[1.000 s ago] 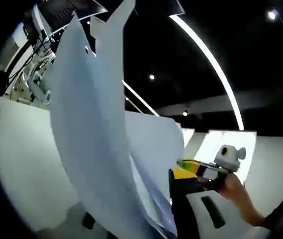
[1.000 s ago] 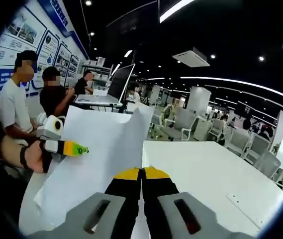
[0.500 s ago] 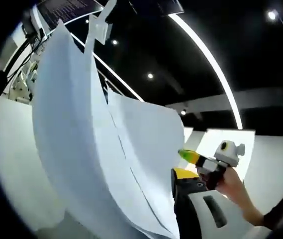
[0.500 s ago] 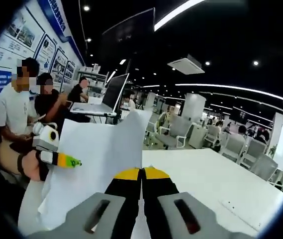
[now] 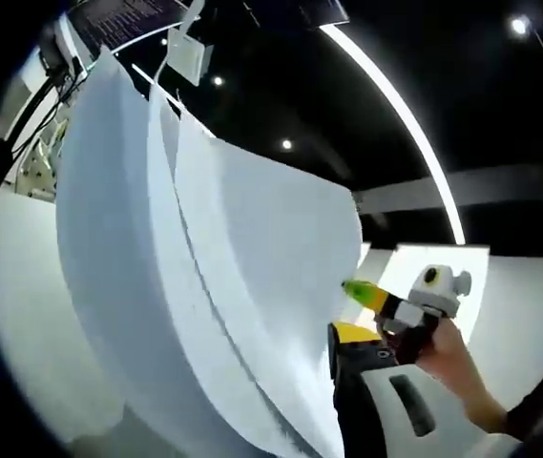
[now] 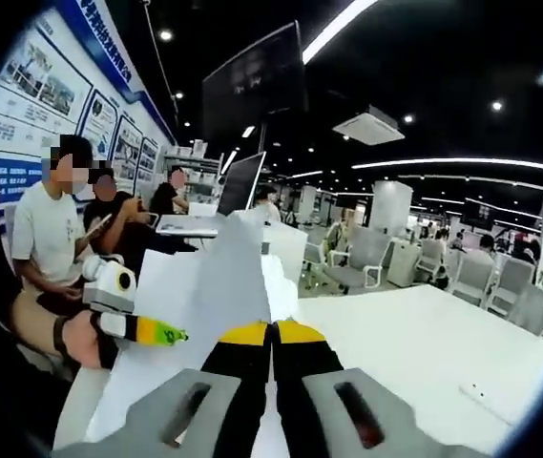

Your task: Organize the stack of printing papers by aligning and flattening the scattered papers on the table

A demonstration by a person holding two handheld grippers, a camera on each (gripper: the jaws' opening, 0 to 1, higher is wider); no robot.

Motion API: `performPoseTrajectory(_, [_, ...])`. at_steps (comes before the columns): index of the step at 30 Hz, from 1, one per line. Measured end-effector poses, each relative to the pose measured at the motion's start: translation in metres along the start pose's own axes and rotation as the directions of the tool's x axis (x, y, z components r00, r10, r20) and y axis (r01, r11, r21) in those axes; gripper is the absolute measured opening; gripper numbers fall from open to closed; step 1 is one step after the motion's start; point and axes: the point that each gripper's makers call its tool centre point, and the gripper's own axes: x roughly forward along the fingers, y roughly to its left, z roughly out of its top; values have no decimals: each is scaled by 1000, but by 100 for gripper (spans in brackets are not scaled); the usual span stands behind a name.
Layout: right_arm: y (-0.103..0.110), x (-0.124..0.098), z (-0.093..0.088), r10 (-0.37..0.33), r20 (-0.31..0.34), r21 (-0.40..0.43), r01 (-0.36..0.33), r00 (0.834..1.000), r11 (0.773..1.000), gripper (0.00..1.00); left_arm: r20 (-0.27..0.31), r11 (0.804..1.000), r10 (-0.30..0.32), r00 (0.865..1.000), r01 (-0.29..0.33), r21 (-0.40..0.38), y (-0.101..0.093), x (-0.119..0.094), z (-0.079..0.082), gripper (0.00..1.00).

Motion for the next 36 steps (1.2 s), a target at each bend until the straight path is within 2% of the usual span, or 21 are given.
performPoseTrajectory(23, [15, 20, -1, 28, 4, 22, -28, 1000, 999, 0, -1, 1000, 1, 1000, -1, 26, 1, -1, 0, 29])
performPoseTrajectory(29, [15, 20, -4, 26, -1, 28, -26, 1000, 999, 0, -5, 999, 7, 1000, -7, 50, 2, -1, -1, 24])
performPoseTrajectory(36, [16, 21, -5, 24, -2, 28, -24, 1000, 999, 0, -1, 996, 15, 1000, -15, 88, 4, -1, -1, 13])
